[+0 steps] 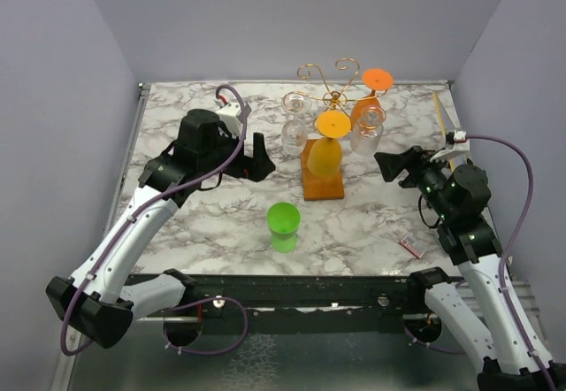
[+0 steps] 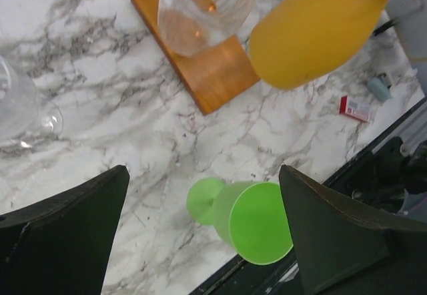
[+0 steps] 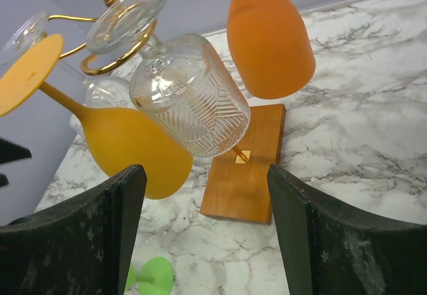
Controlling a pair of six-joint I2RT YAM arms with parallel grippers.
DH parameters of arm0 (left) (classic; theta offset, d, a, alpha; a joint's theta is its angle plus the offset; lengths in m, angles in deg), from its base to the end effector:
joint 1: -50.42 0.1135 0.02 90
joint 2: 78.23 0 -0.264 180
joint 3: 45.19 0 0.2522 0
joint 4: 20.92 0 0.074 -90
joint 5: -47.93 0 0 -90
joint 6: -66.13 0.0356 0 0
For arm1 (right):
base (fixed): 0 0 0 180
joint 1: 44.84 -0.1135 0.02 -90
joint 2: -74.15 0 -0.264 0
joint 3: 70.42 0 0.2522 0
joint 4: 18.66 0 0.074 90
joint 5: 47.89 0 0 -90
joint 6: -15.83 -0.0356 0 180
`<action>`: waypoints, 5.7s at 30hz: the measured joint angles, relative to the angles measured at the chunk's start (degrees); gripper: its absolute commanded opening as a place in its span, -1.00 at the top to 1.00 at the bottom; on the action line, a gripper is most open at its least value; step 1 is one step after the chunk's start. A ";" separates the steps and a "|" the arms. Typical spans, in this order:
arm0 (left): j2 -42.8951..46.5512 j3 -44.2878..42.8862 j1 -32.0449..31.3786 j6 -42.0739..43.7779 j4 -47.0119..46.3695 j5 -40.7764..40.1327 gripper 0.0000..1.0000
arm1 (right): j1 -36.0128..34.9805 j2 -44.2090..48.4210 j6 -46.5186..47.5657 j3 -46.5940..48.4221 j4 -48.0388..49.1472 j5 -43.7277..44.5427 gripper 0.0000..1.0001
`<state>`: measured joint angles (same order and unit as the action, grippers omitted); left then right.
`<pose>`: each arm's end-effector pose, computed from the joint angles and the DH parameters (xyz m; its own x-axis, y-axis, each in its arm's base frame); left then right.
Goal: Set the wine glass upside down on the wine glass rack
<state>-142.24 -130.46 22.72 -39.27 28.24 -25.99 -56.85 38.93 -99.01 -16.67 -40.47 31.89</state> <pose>0.2035 -0.1180 0.3916 -0.5756 0.0140 -0.8176 0.5295 0.7683 -0.3596 0.1477 0.0379 0.3397 -0.2096 0.3781 -0.9017 -0.3196 0.8451 0.4286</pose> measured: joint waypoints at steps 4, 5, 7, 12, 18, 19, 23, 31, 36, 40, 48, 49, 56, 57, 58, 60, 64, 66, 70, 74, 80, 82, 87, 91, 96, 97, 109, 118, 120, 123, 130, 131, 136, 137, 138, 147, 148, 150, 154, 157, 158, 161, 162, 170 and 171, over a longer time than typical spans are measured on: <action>-0.04 5.33 0.00 0.28 3.80 1.03 -0.89 | 0.00 0.85 -4.04 1.11 -3.21 4.07 -0.55; -0.28 6.21 0.00 0.35 4.59 1.40 -0.89 | 0.00 1.25 -4.96 1.11 -3.65 5.05 -0.55; -1.38 8.09 0.00 0.68 5.90 2.89 -0.89 | 0.00 1.99 -6.32 1.11 -4.31 6.97 -0.55; -4.33 10.71 0.00 1.64 7.58 8.57 -0.81 | 0.00 3.23 -8.13 1.20 -4.48 9.44 -0.55; -8.20 12.39 -1.49 2.56 7.63 13.05 -0.49 | 0.00 3.48 -7.48 1.66 -3.85 9.33 -0.55; -8.76 12.41 -1.88 2.58 7.69 13.09 -0.42 | 0.00 3.74 -7.21 1.66 -3.63 9.31 -0.55; -10.43 12.41 -2.99 2.38 7.67 12.79 -0.08 | 0.00 5.01 -6.36 1.64 -2.49 9.31 -0.55; -10.69 12.37 -3.54 1.49 7.67 9.31 0.54 | 0.00 5.25 -5.05 1.64 -1.66 9.33 -0.55; -10.69 12.24 -3.56 1.03 7.78 6.56 1.00 | 0.00 5.77 -4.66 1.64 -1.44 9.35 -0.55; -10.62 12.15 -3.56 1.11 8.37 4.72 1.00 | 0.00 6.10 -4.37 1.64 -1.44 9.35 -0.55; -6.36 9.75 -3.56 1.33 11.06 1.70 1.00 | 0.00 6.03 -4.33 2.69 -1.79 8.61 -0.55; -5.31 9.40 -3.56 1.36 11.04 1.86 1.00 | 0.00 5.88 -4.31 3.13 -1.88 7.93 -0.55; 3.58 8.90 -3.56 1.09 5.05 11.87 1.00 | 0.00 5.16 -5.62 7.26 -1.88 2.12 -0.65; 4.09 8.39 -3.56 0.96 4.02 13.29 1.00 | 0.00 5.18 -6.01 7.80 -1.88 1.40 -0.65; 4.26 7.89 -3.56 0.81 2.99 14.36 1.00 | 0.00 5.22 -6.60 8.46 -1.86 0.35 -0.66; 4.37 5.95 -3.56 0.04 0.39 16.87 1.00 | 0.00 5.44 -7.43 9.16 -1.27 -1.53 -0.68; 4.37 0.94 -3.56 -2.93 -6.62 20.35 1.00 | 0.02 5.35 -9.79 11.67 -1.01 -4.28 -0.70; 4.39 -1.27 -3.56 -4.87 -10.80 20.83 1.00 | 0.02 4.90 -10.97 14.03 -0.96 -4.85 -0.72; 4.68 -3.65 -3.56 -9.64 -21.38 17.70 1.00 | 0.00 3.56 -13.75 18.60 -0.31 -4.90 -0.73; 4.79 -3.23 -3.82 -14.93 -33.68 8.57 1.00 | 0.00 1.99 -17.18 19.91 1.77 -4.94 -0.73; 0.24 -2.56 -3.82 -19.17 -49.48 -0.70 1.00 | 0.00 -1.60 -22.93 19.93 4.52 -6.23 -0.73; -1.70 -2.56 -3.82 -19.85 -52.41 -2.32 1.00 | 0.00 -2.75 -24.81 19.93 5.99 -6.84 -0.72; -7.02 -2.93 -3.89 -22.01 -58.86 -4.33 1.00 | 0.00 -5.35 -30.05 19.93 11.08 -8.02 -0.71; -11.02 -5.53 -4.35 -22.71 -61.96 -4.87 1.00 | 0.00 -8.04 -33.94 19.96 15.63 -8.07 -0.70; -14.80 -9.27 -8.90 -19.93 -64.50 -9.62 1.00 | 0.00 -13.33 -36.28 21.68 20.39 -6.36 -0.69; -15.26 -9.81 -10.01 -19.02 -64.72 -10.49 1.00 | 0.00 -14.82 -36.68 22.71 21.03 -5.95 -0.69; -21.05 -13.60 -15.30 -9.14 -67.93 -15.54 1.00 | 0.00 -22.10 -43.04 22.77 35.78 -2.60 -0.60; -21.94 -14.10 -15.96 -8.52 -70.34 -14.62 1.00 | 0.00 -26.77 -50.16 22.97 43.17 -1.18 -0.38; -21.94 -14.05 -16.20 -8.55 -70.99 -14.49 1.00 | 0.00 -28.72 -51.19 24.46 43.01 -1.20 -0.35; -21.92 -13.84 -16.31 -8.61 -71.76 -14.12 1.00 | 0.00 -30.77 -52.24 26.93 43.04 -1.18 -0.35; -21.81 -11.93 -16.31 -10.34 -72.63 -13.27 1.00 | 0.00 -32.41 -54.23 30.38 44.17 -1.31 -0.17; -21.81 -11.93 -16.31 -10.80 -72.70 -13.00 1.00 | 0.00 -32.81 -54.69 30.73 44.28 -1.44 -0.14; -21.73 -11.93 -16.31 -11.96 -73.22 -12.61 1.00 | -0.02 -34.12 -56.41 30.99 44.33 -2.36 -0.04; -21.73 -11.93 -16.31 -12.11 -73.22 -12.61 1.00 | -0.02 -34.18 -56.59 31.01 44.22 -2.56 0.02; -21.73 -11.93 -16.31 -12.41 -73.26 -12.57 1.00 | -0.02 -34.21 -56.65 31.04 44.17 -2.71 0.10; -21.51 -11.65 -16.31 -14.80 -74.23 -12.22 1.00 | -0.04 -34.58 -57.13 33.05 43.30 -5.51 0.52; -21.29 -11.26 -16.31 -15.15 -74.38 -12.20 1.00 | -0.04 -34.62 -57.22 33.05 43.30 -5.79 0.52; -20.81 -10.58 -16.31 -15.72 -74.55 -12.22 1.00 | -0.04 -34.91 -57.64 33.05 43.34 -6.34 0.51; -20.50 -10.08 -16.17 -16.24 -74.27 -12.24 1.00 | -0.31 -35.91 -58.07 33.05 44.04 -7.54 0.49; -20.48 -9.99 -16.13 -16.04 -74.03 -12.26 0.77 | -0.57 -36.46 -58.05 33.05 44.74 -8.07 0.69; -20.41 -9.84 -16.13 -15.96 -74.01 -12.26 0.66 | -0.68 -36.63 -57.99 33.05 45.00 -8.20 0.83; -19.45 -8.50 -15.89 -15.47 -72.98 -11.65 0.26 | -1.31 -37.68 -57.75 33.62 46.71 -8.79 0.98; -19.12 -8.11 -15.76 -15.43 -72.39 -11.19 0.09 | -1.73 -38.10 -57.07 33.97 47.19 -8.87 0.98; -7.69 -1.90 -13.35 -16.50 -59.21 -10.84 -0.71 | -4.96 -39.93 -48.39 34.47 47.52 -9.11 0.98; -5.49 -1.51 -12.96 -16.09 -56.13 -11.37 -0.74 | -5.05 -39.95 -47.28 34.49 47.63 -9.11 0.98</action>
<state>-147.73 -131.96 9.76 -55.36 -27.89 -37.35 -61.90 -1.03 -146.29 17.82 7.15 22.78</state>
